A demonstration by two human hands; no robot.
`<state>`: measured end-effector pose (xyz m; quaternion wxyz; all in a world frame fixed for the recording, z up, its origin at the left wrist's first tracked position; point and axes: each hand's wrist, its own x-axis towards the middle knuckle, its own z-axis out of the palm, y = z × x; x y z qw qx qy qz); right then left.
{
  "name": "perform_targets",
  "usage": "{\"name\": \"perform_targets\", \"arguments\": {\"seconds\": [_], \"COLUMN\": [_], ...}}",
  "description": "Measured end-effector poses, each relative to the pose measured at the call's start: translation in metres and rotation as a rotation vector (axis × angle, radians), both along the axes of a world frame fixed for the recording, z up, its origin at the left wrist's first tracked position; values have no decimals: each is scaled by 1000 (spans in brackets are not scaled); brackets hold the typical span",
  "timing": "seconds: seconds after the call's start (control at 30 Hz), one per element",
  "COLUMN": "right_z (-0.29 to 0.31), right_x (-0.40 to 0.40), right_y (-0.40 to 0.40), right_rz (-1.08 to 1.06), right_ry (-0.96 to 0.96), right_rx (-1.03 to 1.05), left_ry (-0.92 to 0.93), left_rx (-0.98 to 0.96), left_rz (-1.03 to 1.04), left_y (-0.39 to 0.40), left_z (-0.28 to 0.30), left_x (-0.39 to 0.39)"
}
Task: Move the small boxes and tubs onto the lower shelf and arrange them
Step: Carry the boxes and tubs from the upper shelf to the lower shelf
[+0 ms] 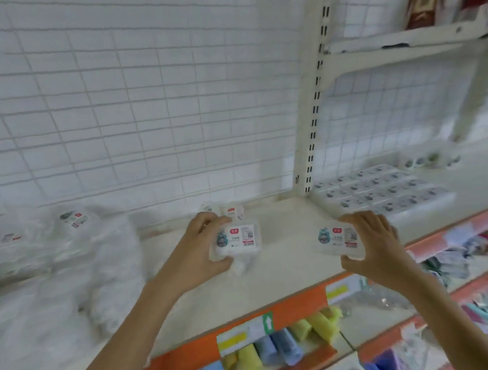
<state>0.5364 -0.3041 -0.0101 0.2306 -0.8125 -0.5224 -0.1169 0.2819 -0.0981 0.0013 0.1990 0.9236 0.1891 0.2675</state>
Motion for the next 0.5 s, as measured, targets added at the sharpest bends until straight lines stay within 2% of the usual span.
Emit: {"name": "perform_targets", "arguments": {"seconds": [0.17,0.5], "right_z": [-12,-38], "right_x": [69,178], "right_y": [-99,-263], "right_rz": [-159,-341], "right_ry": [43,102], "right_rx": [27,-2], "left_ry": [6,8], "left_rx": [-26,-88], "left_rz": [-145,-234], "left_y": [-60,-181], "left_z": [-10,-44], "left_x": [104,271]}}
